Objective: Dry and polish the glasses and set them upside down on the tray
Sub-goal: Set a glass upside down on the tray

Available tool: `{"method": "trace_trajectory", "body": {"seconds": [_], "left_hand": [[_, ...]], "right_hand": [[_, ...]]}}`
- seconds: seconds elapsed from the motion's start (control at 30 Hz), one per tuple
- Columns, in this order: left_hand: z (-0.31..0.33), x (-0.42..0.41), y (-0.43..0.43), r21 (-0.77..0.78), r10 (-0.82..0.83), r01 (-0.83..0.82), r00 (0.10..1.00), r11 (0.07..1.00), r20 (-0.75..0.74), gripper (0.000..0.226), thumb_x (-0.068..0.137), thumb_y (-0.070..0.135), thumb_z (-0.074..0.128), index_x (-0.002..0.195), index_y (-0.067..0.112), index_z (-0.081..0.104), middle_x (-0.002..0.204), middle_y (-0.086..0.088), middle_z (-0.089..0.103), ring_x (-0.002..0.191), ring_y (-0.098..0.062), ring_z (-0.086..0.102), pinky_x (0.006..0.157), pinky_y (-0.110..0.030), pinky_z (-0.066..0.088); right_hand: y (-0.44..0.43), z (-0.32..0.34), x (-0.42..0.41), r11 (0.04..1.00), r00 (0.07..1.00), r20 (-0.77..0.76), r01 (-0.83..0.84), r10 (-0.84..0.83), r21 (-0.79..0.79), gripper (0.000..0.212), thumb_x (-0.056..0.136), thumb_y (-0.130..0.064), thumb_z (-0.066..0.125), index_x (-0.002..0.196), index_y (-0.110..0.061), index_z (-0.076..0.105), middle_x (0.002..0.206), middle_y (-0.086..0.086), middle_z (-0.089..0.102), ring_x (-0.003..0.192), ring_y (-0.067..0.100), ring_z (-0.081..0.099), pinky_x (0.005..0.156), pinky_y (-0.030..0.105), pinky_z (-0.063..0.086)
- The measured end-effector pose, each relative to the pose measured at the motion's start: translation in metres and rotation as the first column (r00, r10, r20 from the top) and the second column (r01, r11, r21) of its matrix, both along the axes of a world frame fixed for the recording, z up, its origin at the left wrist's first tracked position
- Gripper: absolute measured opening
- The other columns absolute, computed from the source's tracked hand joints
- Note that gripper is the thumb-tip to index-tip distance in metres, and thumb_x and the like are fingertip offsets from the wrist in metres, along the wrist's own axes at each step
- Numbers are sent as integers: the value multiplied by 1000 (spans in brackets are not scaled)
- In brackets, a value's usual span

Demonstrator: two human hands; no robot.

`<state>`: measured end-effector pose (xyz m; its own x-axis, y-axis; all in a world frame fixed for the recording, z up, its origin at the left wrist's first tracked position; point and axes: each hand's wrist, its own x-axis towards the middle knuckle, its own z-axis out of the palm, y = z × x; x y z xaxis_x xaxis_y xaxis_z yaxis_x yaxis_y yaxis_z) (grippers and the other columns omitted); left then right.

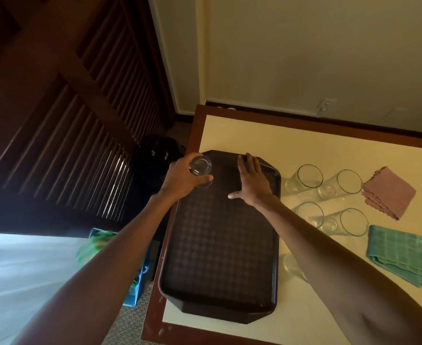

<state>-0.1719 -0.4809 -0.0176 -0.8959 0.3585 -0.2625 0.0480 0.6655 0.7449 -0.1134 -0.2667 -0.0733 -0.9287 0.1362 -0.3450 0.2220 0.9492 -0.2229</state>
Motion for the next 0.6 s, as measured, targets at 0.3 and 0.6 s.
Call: {"method": "trace_trajectory", "body": {"seconds": [0.3, 0.6], "left_hand": [[67, 15, 33, 108, 61, -37, 971, 993, -231, 55, 94, 31, 73, 144, 25, 51, 140, 4, 59, 125, -10, 55, 97, -24, 44], [139, 86, 167, 251, -89, 148, 969, 956, -230, 29, 98, 27, 68, 126, 28, 61, 103, 22, 65, 93, 5, 65, 72, -7, 52]], "right_hand": [[23, 78, 29, 985, 979, -202, -46, 11, -167, 32, 95, -33, 62, 124, -21, 63, 125, -1, 66, 115, 17, 63, 93, 33, 51], [150, 165, 120, 870, 859, -425, 47, -286, -490, 10, 94, -26, 64, 97, -19, 69, 80, -13, 72, 60, -3, 66, 59, 17, 50]]}}
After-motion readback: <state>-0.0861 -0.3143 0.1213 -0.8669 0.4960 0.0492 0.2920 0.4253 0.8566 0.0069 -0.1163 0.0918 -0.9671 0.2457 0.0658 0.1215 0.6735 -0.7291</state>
